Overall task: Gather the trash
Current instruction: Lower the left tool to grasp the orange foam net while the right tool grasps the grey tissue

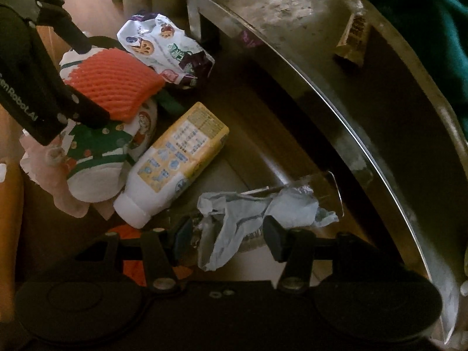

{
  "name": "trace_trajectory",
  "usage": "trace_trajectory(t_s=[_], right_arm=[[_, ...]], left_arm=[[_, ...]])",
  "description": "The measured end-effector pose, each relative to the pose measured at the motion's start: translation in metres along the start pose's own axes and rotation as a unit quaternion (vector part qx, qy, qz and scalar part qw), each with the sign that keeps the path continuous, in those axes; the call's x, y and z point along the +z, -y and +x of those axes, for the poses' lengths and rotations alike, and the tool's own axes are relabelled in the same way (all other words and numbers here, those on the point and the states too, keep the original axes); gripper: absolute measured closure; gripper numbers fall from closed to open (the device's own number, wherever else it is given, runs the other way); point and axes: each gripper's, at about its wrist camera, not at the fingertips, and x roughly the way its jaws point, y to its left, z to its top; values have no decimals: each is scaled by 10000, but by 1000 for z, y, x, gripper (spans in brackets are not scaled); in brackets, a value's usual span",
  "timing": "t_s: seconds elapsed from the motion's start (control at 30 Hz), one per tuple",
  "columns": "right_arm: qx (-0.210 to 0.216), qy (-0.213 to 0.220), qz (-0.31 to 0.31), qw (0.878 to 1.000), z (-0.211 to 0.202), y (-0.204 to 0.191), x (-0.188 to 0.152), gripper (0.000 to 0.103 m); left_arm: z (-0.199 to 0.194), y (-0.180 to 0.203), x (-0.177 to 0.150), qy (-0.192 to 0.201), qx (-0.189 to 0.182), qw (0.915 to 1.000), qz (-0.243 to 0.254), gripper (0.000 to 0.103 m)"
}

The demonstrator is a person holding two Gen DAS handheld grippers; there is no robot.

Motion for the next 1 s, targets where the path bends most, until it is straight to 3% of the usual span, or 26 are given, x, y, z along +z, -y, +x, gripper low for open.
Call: trace_trajectory(t_s=[0.2,0.27,0.3,0.33,0.4,0.6,0.8,1.0], right_arm=[[-12,59,0,10000,2,1,2,55],[-13,67,32,10000,5,1,4,62],[-12,73,35,10000,6,1,4,83],[-28,49,36,10000,7,1,4,96],[-46,-8,88,10000,11,1,5,96],[-142,131,102,9998,4,1,5,97],[-249,342,279,9987,-26,8,5,98],[-251,612,444,9968,-73,13,5,99]], left_arm=[[5,1,0,-12,-92,9999,-53,34],[4,0,1,12,-138,9999,-104,42],[4,-1,2,23,-159,9998,-137,47],[4,-2,3,45,-179,9997,-172,49],[3,-4,5,77,-208,9995,-229,61],[1,-12,10,128,-195,9989,-408,81],[-14,-16,12,195,-137,9989,-412,83],[-55,-26,11,278,-197,9983,-474,83]])
